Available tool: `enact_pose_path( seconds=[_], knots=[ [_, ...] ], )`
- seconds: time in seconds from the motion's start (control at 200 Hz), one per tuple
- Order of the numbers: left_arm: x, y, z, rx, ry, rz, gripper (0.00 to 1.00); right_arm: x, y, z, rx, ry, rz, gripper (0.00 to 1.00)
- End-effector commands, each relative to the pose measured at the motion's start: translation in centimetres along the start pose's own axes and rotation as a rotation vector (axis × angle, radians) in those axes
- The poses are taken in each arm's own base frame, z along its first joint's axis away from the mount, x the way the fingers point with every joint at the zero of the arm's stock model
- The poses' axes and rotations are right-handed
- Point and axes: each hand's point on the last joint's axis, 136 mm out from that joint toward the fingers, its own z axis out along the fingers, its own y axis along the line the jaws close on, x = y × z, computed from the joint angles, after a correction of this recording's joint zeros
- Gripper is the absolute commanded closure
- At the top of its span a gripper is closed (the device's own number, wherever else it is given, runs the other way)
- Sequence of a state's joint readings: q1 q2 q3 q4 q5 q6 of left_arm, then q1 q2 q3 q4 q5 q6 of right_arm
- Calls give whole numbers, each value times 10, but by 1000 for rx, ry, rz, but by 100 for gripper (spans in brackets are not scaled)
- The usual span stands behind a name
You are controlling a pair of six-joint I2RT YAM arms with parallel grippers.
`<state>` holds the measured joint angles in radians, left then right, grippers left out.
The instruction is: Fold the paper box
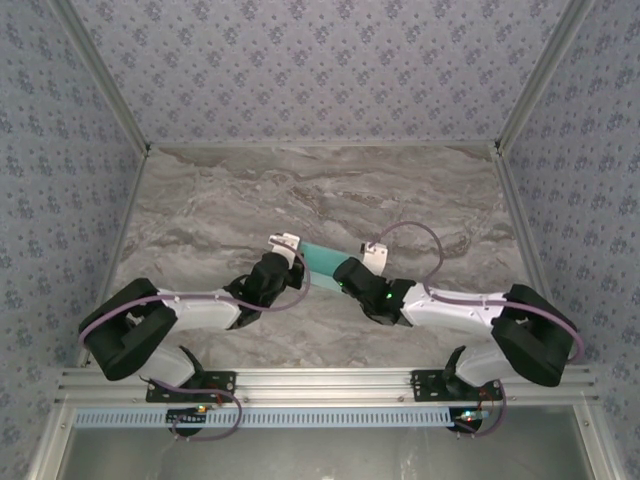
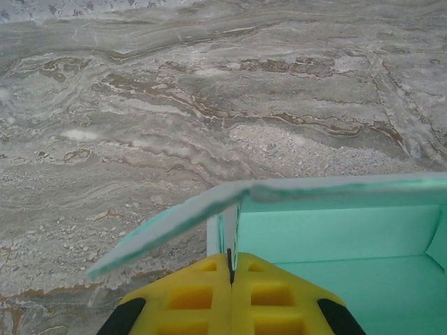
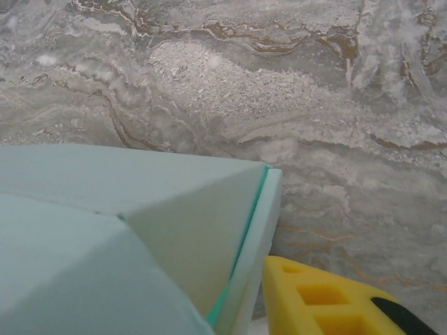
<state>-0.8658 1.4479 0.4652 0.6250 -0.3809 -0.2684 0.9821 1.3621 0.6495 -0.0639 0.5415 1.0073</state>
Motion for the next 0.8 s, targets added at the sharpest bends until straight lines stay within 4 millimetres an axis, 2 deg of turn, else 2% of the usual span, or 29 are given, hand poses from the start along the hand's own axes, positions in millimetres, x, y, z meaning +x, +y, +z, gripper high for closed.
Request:
enact_pose_path(
  seconds=[0.0,0.215,0.345,0.485,0.565,0.625,0.73,0.795],
  knots=[
    [26,11,-1,-37,61,46,100,3,-7,-10,-19,7,20,62],
    [37,24,-5,-85,75,58,100,6,-19,-33,-44,46,11,53],
    [42,25,-1,-97,83,66,100,7,-32,-49,-56,64,-5,52],
    [44,26,3,-106,87,80,100,-7,-34,-71,-113,51,-85,51],
    [44,27,3,-117,86,84,100,-19,-34,-79,-116,80,-124,42],
    [44,24,3,-94,81,86,94,-29,-30,-76,-140,134,-127,40],
    [43,16,-1,-36,64,74,67,-39,-13,-58,-210,263,-121,38],
    [43,15,-1,-28,76,76,56,-46,2,-47,-220,303,-179,35]
  ],
)
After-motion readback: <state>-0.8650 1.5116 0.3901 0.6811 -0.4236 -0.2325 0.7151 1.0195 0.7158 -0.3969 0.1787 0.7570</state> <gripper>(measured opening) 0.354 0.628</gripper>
